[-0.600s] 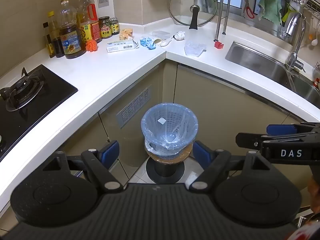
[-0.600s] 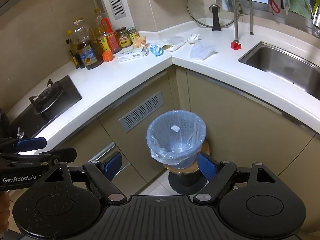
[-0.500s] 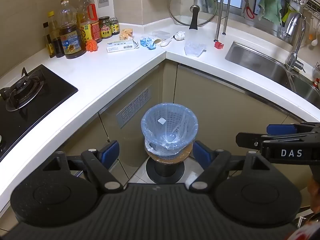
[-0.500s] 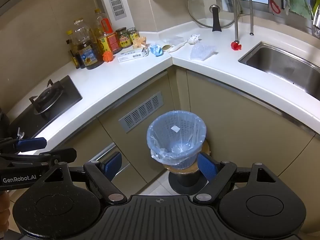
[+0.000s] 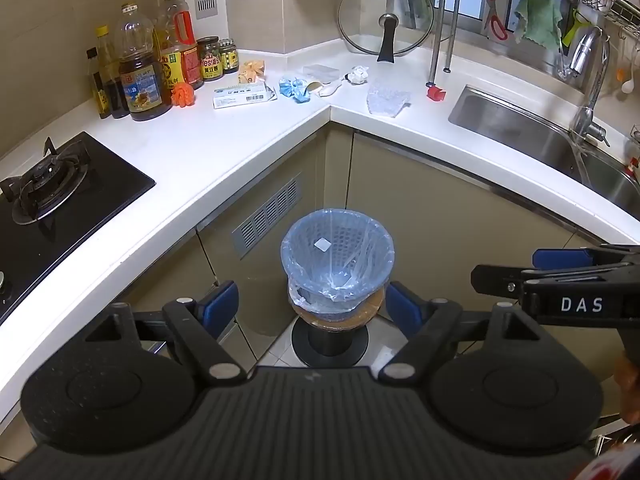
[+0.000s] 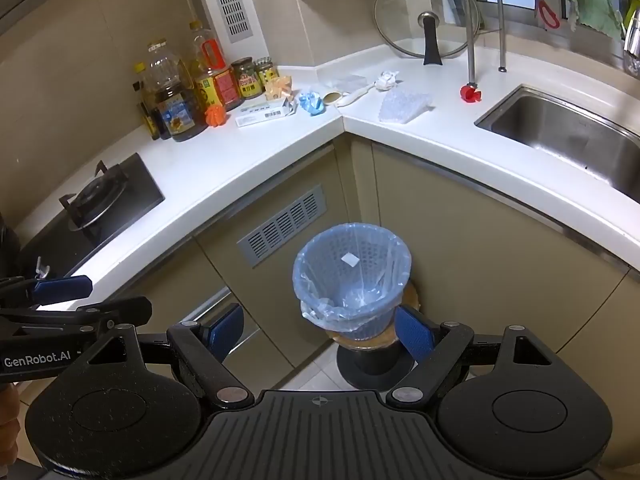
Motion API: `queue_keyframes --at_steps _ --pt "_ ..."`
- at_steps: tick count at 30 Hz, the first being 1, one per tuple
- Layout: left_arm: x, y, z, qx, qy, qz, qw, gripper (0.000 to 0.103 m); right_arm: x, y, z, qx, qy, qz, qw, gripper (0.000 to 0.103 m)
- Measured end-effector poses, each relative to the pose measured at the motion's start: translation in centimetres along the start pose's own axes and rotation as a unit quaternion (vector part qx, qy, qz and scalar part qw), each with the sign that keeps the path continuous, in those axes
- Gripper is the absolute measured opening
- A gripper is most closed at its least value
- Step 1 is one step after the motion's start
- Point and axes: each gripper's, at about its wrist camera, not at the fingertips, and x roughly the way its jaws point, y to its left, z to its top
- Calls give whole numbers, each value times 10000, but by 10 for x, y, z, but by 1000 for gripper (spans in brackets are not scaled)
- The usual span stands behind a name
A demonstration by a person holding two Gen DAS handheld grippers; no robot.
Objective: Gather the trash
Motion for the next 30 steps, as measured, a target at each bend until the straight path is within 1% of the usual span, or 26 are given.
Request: queue_keyframes --at_steps 20,22,24,30 --pt "-1 1 -1 7 -29 9 10000 79 2 -4 0 0 -24 19 10000 82" --pt "-4 0 2 0 -28 15 10000 79 -2 -5 9 -4 -22 24 10000 82" --pt "-4 0 5 -2 -27 18 10000 79 -2 -4 11 -4 -18 27 10000 83" --pt "-5 0 15 -27 -24 37 10000 79 -1 -8 10 -19 -28 31 10000 83"
